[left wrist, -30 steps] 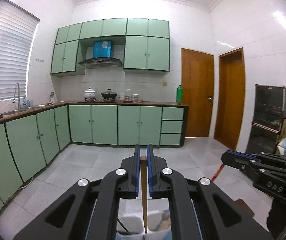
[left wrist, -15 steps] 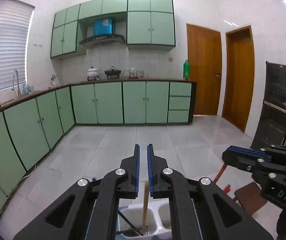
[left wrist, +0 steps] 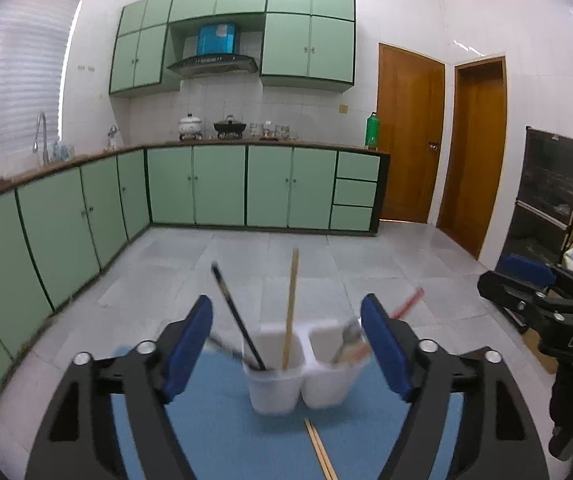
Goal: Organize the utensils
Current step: 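Move both tools back to the last two chopsticks on the mat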
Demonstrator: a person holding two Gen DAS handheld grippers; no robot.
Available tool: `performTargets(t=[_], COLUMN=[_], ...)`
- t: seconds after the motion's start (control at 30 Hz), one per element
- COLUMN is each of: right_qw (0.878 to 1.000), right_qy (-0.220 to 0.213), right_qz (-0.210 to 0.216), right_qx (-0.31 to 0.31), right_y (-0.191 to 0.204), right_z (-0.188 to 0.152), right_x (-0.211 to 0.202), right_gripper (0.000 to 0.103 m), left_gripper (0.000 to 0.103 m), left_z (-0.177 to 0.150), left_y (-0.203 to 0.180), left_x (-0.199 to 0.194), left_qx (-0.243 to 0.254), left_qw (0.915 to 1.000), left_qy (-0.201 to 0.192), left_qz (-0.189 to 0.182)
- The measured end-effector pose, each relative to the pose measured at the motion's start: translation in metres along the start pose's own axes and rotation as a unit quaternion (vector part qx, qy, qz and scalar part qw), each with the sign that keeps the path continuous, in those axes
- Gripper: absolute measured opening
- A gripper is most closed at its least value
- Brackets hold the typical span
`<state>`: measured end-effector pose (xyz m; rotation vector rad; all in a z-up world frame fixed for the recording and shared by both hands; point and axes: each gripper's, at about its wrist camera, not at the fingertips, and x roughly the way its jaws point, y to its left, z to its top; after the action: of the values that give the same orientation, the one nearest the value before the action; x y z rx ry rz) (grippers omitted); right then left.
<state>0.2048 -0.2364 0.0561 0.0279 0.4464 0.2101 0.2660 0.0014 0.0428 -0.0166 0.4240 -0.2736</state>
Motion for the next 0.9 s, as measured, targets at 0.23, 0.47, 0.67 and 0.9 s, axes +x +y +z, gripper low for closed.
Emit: performTargets(t=[0.23, 0.47, 0.67, 0.9], right_qw=[0.999, 0.993, 0.987, 0.984], right_qy=[0.04, 0.106, 0.147, 0.177], right_qz=[0.003, -0.003, -0.007, 0.001], right_qx=[0.012, 0.046, 0.059, 0.02], right_y=[0.007, 0.018, 0.032, 0.058], right_z=[-0.083, -0.161, -0.21, -0.236], right_x=[-0.029, -0.024, -0.015, -0.008], right_gripper=[0.088, 0.088, 0.088, 0.088], left_gripper=[0.083, 0.083, 0.083, 0.083], left_z=[-0.078, -0.153, -0.194, -0.22], left_y=[0.009, 0.013, 0.017, 0.013], left_x=[-0.028, -0.035, -0.03, -0.028], left_qx=[-0.021, -0.017, -0.027, -0.014], left_qw=[0.9986, 0.9932, 0.9876, 0.9829], left_qy=[0.047, 0.104, 0.139, 0.169], left_qz=[0.013, 0.05, 0.069, 0.072])
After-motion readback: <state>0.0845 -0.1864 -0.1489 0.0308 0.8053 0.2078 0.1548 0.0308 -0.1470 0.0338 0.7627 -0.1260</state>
